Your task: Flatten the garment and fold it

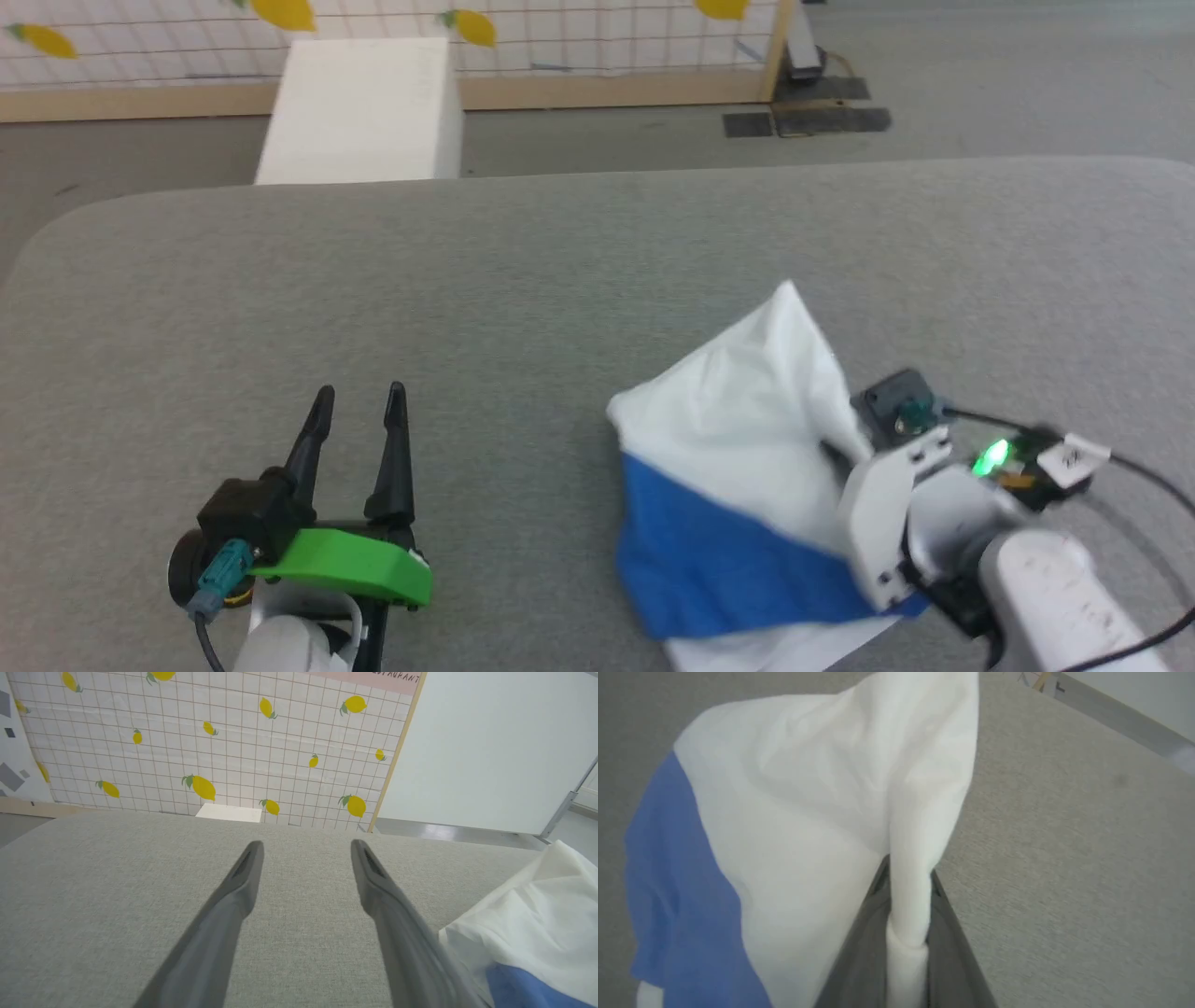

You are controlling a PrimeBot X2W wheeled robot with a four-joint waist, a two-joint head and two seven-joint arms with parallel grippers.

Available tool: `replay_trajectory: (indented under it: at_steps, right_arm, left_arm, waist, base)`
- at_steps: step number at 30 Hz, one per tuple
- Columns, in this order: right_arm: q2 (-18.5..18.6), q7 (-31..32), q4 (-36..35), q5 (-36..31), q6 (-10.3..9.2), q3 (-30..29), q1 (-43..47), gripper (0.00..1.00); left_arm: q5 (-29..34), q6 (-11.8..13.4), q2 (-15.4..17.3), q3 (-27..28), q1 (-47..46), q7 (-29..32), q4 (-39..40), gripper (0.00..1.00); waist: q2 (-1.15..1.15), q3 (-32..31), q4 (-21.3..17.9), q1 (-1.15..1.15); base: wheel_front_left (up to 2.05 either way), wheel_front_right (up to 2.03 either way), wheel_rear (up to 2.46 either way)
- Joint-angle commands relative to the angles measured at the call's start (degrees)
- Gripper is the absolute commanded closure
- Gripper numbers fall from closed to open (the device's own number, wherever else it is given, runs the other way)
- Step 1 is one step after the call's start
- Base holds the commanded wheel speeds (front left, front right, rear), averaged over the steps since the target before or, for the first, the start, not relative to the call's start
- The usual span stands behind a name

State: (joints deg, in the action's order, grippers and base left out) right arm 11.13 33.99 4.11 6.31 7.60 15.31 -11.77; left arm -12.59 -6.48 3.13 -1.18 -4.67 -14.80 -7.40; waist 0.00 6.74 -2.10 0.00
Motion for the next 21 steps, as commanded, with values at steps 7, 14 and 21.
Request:
replay_trajectory:
  at_steps: [7,14,21]
  right_arm:
    - [13.53,-1.70,4.13,-2.80,-0.11,4.17,-11.82,1.00]
    - [20.20,-7.43,13.10,-3.41,-0.11,0.62,-20.07,1.00]
    - [21.14,-12.51,22.64,-7.30,-0.11,-7.64,-25.37,1.00]
  left_arm:
    - [1.70,0.15,-0.18,-0.03,-2.50,-0.19,2.62,0.00]
    - [4.58,-0.07,1.89,-1.38,-7.70,-0.19,4.25,0.00]
    - [6.57,0.29,4.14,-1.90,-10.45,0.74,6.38,0.00]
  waist:
    - [0.00,7.32,-10.89,0.00]
    - [0.00,15.03,-16.26,0.00]
    - [0.00,20.89,-18.02,0.00]
  base:
    - [0.00,0.00,0.00]
    - [0.00,0.00,0.00]
    - [0.00,0.00,0.00]
